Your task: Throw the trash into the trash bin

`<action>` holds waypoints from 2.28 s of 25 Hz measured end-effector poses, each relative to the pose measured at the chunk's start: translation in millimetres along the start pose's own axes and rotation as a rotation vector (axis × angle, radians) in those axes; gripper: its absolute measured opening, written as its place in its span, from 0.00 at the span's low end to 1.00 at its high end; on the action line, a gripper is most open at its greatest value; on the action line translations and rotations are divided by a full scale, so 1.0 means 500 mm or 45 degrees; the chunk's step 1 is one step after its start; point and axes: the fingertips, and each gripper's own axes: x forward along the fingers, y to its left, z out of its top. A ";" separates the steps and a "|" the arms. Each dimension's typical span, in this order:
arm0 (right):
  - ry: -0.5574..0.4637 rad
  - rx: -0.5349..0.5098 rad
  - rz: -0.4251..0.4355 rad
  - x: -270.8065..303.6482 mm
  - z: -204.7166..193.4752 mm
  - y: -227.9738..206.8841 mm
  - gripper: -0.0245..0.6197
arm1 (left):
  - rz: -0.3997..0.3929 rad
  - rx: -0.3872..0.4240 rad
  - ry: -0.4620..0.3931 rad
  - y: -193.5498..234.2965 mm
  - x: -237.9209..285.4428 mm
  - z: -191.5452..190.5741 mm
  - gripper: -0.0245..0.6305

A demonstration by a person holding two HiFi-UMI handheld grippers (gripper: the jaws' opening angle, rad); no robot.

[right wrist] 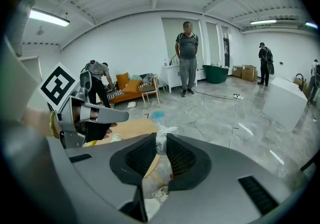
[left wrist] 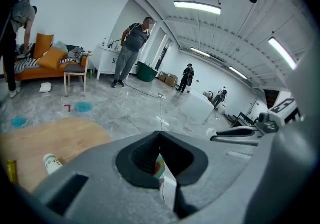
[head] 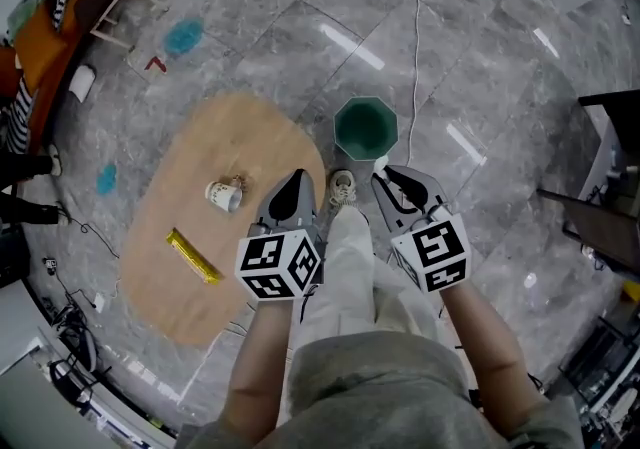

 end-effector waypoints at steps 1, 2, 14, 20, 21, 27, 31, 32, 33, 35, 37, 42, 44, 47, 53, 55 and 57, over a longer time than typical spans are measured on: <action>0.001 0.003 -0.002 0.007 -0.003 -0.006 0.14 | -0.001 -0.004 0.004 0.002 0.008 -0.004 0.04; 0.003 0.007 -0.003 0.015 -0.007 -0.011 0.14 | -0.002 -0.009 0.007 0.005 0.015 -0.009 0.04; 0.044 0.082 -0.018 0.128 -0.081 -0.065 0.14 | -0.026 0.001 0.069 0.039 0.131 -0.076 0.04; 0.063 0.107 -0.036 0.169 -0.116 -0.096 0.14 | -0.025 -0.019 0.098 0.055 0.171 -0.112 0.04; 0.065 0.108 -0.038 0.177 -0.122 -0.101 0.14 | -0.025 -0.023 0.101 0.058 0.179 -0.119 0.04; 0.081 0.129 -0.054 0.222 -0.154 -0.127 0.14 | -0.036 -0.047 0.123 0.076 0.227 -0.152 0.04; 0.092 0.162 -0.071 0.252 -0.178 -0.146 0.14 | -0.033 -0.050 0.144 0.088 0.254 -0.172 0.04; 0.095 0.169 -0.074 0.259 -0.185 -0.149 0.14 | -0.034 -0.048 0.152 0.090 0.260 -0.177 0.04; 0.101 0.174 -0.078 0.266 -0.191 -0.152 0.14 | -0.035 -0.044 0.159 0.093 0.266 -0.182 0.04; 0.111 0.184 -0.081 0.279 -0.203 -0.156 0.14 | -0.035 -0.037 0.171 0.097 0.278 -0.191 0.04; 0.118 0.192 -0.081 0.290 -0.215 -0.161 0.14 | -0.036 -0.037 0.180 0.101 0.288 -0.199 0.04; 0.137 0.203 -0.084 0.317 -0.233 -0.179 0.14 | -0.043 -0.036 0.203 0.109 0.317 -0.217 0.04; 0.147 0.210 -0.092 0.328 -0.245 -0.188 0.14 | -0.042 -0.032 0.211 0.112 0.328 -0.225 0.04; 0.166 0.222 -0.106 0.345 -0.267 -0.202 0.14 | -0.041 -0.032 0.220 0.115 0.348 -0.236 0.04; 0.213 0.245 -0.126 0.372 -0.313 -0.221 0.14 | -0.042 -0.028 0.248 0.119 0.379 -0.259 0.04; 0.228 0.240 -0.121 0.379 -0.326 -0.225 0.14 | -0.041 -0.025 0.258 0.120 0.389 -0.267 0.04; 0.239 0.243 -0.126 0.386 -0.339 -0.231 0.14 | -0.040 -0.023 0.267 0.122 0.396 -0.275 0.04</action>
